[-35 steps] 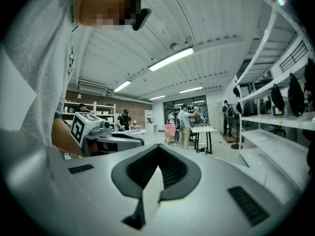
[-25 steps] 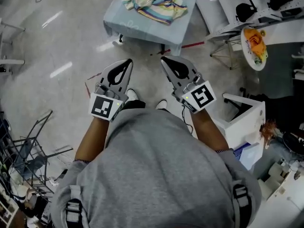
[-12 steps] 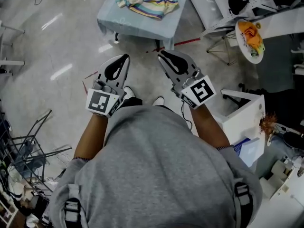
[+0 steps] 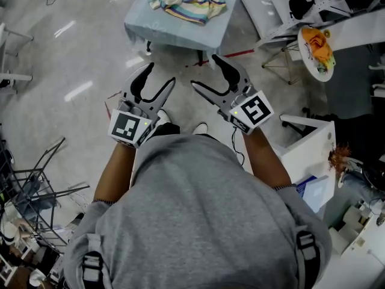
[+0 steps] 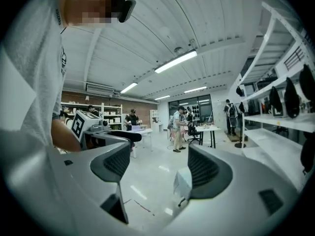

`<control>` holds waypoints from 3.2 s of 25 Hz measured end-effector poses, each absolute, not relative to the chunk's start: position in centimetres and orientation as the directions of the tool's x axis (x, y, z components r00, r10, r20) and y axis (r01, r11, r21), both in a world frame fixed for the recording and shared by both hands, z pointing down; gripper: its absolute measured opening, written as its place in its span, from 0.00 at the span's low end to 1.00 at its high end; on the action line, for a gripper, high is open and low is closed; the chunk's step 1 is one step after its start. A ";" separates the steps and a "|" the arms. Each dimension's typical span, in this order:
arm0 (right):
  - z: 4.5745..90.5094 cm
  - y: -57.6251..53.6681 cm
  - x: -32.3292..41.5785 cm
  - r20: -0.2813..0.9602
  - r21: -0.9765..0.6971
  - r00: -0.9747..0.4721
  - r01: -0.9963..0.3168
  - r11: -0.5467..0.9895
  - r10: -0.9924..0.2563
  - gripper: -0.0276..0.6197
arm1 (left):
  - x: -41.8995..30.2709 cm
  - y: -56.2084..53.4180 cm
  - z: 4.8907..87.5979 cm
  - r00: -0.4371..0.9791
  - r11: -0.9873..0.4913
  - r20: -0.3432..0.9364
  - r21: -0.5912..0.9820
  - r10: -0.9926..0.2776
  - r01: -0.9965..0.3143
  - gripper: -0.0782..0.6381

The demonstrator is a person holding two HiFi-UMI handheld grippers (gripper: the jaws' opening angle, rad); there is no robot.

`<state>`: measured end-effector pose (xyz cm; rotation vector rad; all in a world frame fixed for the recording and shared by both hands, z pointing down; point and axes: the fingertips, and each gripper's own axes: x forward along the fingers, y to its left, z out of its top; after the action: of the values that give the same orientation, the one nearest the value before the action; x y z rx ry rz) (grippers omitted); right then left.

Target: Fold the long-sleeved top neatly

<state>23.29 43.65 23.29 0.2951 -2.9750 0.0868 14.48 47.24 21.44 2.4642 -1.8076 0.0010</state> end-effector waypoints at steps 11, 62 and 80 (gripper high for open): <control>24.0 43.7 20.4 0.183 -0.047 -0.964 -0.205 0.978 -0.193 0.69 | 12.2 47.7 21.9 0.332 -0.327 0.064 0.074 -0.941 -0.942 0.52; 29.9 15.1 17.0 0.274 -0.081 -0.958 -0.106 0.991 -0.081 0.69 | 5.9 20.2 27.5 0.256 -0.245 0.132 0.091 -0.958 -0.965 0.52; 36.3 3.4 12.4 0.402 -0.076 -0.916 -0.019 0.997 0.013 0.63 | 1.5 9.4 36.8 0.245 -0.229 0.260 0.088 -0.934 -0.969 0.52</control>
<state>12.38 3.40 36.31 0.0044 -2.7255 0.1096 1.47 9.42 36.77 2.2858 -1.7864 0.2226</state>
